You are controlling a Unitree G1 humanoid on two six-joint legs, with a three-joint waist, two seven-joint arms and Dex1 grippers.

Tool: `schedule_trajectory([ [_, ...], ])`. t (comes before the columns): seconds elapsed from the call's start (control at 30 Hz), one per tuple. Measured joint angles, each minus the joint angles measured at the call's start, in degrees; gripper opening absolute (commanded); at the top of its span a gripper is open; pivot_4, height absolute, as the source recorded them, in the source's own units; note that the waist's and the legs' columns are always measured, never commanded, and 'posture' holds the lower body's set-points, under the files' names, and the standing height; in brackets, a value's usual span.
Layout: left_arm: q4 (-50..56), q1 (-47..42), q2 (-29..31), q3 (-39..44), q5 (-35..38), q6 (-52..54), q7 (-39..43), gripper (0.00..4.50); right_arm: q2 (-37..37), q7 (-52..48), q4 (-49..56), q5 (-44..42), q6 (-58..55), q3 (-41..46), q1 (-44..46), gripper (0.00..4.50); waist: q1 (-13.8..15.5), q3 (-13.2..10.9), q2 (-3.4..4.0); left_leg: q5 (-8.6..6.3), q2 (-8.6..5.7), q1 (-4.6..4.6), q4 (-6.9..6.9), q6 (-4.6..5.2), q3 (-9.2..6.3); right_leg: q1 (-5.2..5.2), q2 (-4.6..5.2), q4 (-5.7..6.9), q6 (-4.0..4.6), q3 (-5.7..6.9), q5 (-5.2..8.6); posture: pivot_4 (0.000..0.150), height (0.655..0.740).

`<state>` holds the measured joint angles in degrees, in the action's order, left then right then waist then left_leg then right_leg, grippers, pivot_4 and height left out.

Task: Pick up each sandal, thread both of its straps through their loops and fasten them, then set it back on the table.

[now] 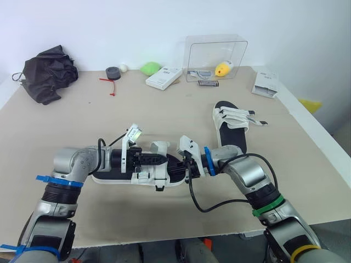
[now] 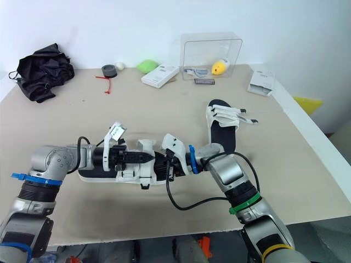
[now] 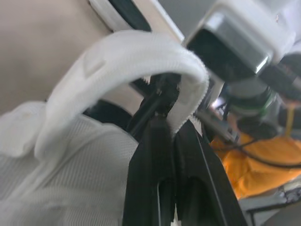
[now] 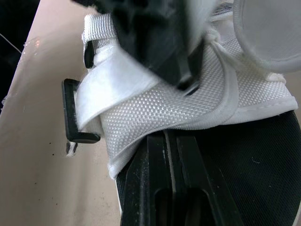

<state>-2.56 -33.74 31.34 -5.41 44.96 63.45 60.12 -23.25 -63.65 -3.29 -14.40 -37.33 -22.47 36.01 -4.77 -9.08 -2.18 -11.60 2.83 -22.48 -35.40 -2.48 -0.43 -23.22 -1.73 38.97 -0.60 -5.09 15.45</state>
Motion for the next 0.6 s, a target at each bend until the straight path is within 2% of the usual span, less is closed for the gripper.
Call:
schedule_trajectory([
  [0.23, 5.56, 3.59, 4.17, -3.71, -2.28, -6.32, 6.75, 0.01, 0.29, -0.05, 0.51, -0.06, 0.01, -0.24, -0.14, 0.0, -0.35, 0.0, 0.0, -0.08, 0.05, 0.0, 0.09, -0.06, 0.04, -0.07, -0.05, -0.01, 0.07, -0.07, 0.12, 0.15, 0.74],
  [0.3, 7.96, 5.13, 6.35, -6.19, -5.19, -12.49, 10.21, 0.01, 0.36, -0.11, 0.76, -0.12, 0.01, -0.39, -0.23, 0.0, -0.42, 0.0, 0.0, -0.15, 0.07, 0.02, 0.13, -0.1, 0.07, -0.07, -0.06, -0.01, 0.11, -0.1, 0.21, 0.15, 0.74],
  [0.47, 6.89, 5.23, 5.6, -6.25, -7.19, -16.12, 10.38, 0.01, 0.27, -0.12, 0.8, -0.14, 0.0, -0.41, -0.25, 0.0, -0.41, 0.02, 0.03, -0.19, 0.1, 0.04, 0.12, -0.07, 0.06, -0.04, -0.1, 0.0, 0.12, -0.07, 0.26, 0.15, 0.74],
  [0.6, 4.53, 4.59, 3.94, -5.35, -7.27, -16.04, 9.84, 1.21, 0.08, 0.07, 0.69, -0.1, 0.0, -0.28, -0.26, 0.0, -0.32, 0.02, 0.04, -0.18, 0.05, 0.03, 0.04, -0.07, 0.06, 0.0, -0.05, 0.0, 0.06, -0.07, 0.22, 0.15, 0.74],
])
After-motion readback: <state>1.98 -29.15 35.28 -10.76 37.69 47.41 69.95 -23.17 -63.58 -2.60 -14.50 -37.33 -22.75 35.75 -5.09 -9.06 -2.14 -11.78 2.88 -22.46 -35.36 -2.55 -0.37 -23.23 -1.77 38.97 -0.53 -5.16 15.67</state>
